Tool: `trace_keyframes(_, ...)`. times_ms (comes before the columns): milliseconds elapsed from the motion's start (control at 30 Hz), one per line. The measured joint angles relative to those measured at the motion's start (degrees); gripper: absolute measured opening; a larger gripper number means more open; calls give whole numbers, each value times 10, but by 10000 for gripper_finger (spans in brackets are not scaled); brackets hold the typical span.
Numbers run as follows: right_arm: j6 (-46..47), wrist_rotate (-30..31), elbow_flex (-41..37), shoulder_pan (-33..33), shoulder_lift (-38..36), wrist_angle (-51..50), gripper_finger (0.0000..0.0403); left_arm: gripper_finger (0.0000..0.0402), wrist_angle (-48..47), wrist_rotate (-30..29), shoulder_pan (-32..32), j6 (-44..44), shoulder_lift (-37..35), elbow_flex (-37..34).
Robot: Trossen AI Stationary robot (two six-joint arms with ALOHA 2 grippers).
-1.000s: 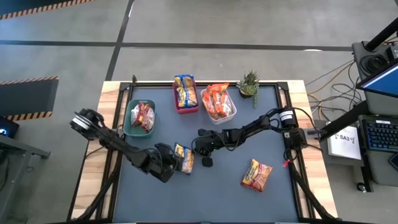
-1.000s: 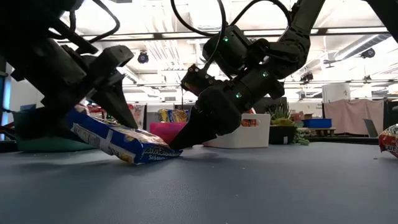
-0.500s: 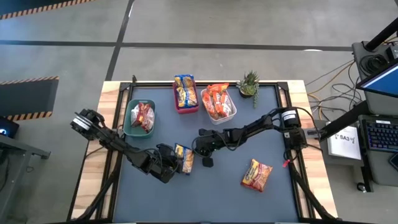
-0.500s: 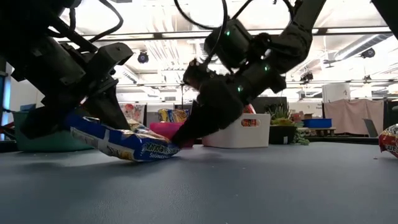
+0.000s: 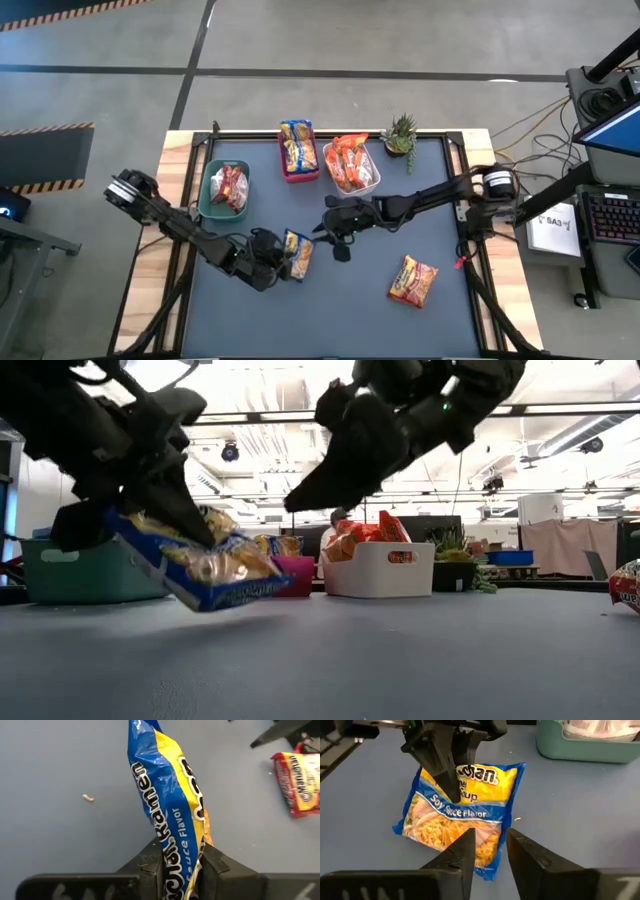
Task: Sort Maruchan noodles
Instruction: Put the blue noodle pack in the red bin
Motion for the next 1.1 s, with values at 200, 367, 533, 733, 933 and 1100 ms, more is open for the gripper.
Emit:
trace_keyframes(200,-34,1,-5,-16,-70,-53,128,47,1,-34,1,36,-22,0)
trace_keyframes(367,-47,1,-24,-31,-118,-47,135,40,7,-78,3,64,-29,0)
trace_keyframes(533,-65,2,-43,-43,-162,-46,128,40,33,-97,14,124,-43,0)
trace_keyframes(733,-91,2,-46,-57,-211,-47,120,40,47,-130,57,211,-84,0)
trace_keyframes(933,-116,3,-46,-74,-263,-60,121,40,51,-140,152,302,-133,0)
trace_keyframes(1100,-119,2,-51,-82,-292,-79,122,40,55,-140,255,367,-155,0)
